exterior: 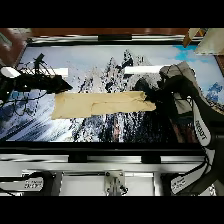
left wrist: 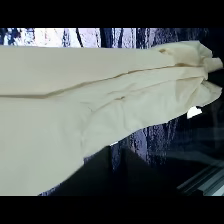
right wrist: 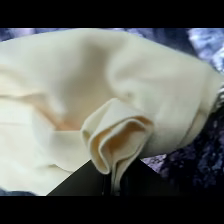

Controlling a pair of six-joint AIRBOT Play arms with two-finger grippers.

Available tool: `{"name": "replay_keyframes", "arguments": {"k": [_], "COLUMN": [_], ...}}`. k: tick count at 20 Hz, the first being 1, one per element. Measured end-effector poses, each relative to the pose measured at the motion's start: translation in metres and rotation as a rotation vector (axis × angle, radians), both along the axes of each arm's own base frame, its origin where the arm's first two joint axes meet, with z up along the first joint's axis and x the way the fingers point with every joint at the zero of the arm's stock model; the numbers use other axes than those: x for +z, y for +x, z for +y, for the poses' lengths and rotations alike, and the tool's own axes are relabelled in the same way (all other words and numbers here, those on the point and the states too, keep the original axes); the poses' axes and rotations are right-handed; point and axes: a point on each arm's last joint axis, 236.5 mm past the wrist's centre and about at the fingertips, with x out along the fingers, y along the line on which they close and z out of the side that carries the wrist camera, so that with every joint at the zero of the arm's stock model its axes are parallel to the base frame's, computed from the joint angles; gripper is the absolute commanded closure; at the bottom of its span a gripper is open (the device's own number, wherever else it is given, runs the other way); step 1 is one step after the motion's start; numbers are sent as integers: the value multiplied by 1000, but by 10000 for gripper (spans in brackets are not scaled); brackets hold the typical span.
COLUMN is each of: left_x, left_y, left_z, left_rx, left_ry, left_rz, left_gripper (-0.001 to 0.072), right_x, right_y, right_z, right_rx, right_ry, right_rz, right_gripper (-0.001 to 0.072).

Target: Fold the shirts.

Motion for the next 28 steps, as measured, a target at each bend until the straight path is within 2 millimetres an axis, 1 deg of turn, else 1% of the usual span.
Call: {"name": "replay_keyframes", "arguments": {"k": [1,2,4,6,8,10,11,12,14,17,19,24,26,28], "left_x": [-6,-14,-34,-54,-68,-74,-76,-78,-81,-85,-87,-88,-90,-94], "left_y": [-3,-6,-14,-22,-30,-36,-37,-37,-39,-41,-48,-63,-76,-87], "left_z": [-15,-30,-68,-107,-147,-178,-189,-196,-203,-203,-202,-202,-214,-236], "left_rx": [-29,-57,-119,-170,-198,-210,-209,-204,-205,-213,-241,-306,-339,-347], "left_ry": [0,1,8,14,-3,-21,-24,-26,-25,-12,-3,38,37,8], "left_rz": [10,22,45,56,57,47,37,29,22,27,42,44,56,68], "left_gripper": [675,676,676,676,676,677,676,677,677,678,678,678,678,677], "right_x": [20,40,85,123,157,186,199,212,234,253,260,268,275,286], "right_y": [1,-3,-11,-32,-56,-78,-89,-99,-116,-134,-141,-146,-143,-138], "right_z": [2,5,11,17,25,33,37,41,44,42,39,37,43,53], "right_rx": [6,18,26,56,87,106,114,117,116,102,94,79,68,59], "right_ry": [4,10,30,36,38,40,41,42,47,33,21,18,53,108], "right_rz": [-38,-60,-116,-136,-152,-173,-186,-199,-226,-251,-263,-281,-304,-335], "right_gripper": [641,641,641,641,641,641,641,641,641,641,641,641,641,641]}}
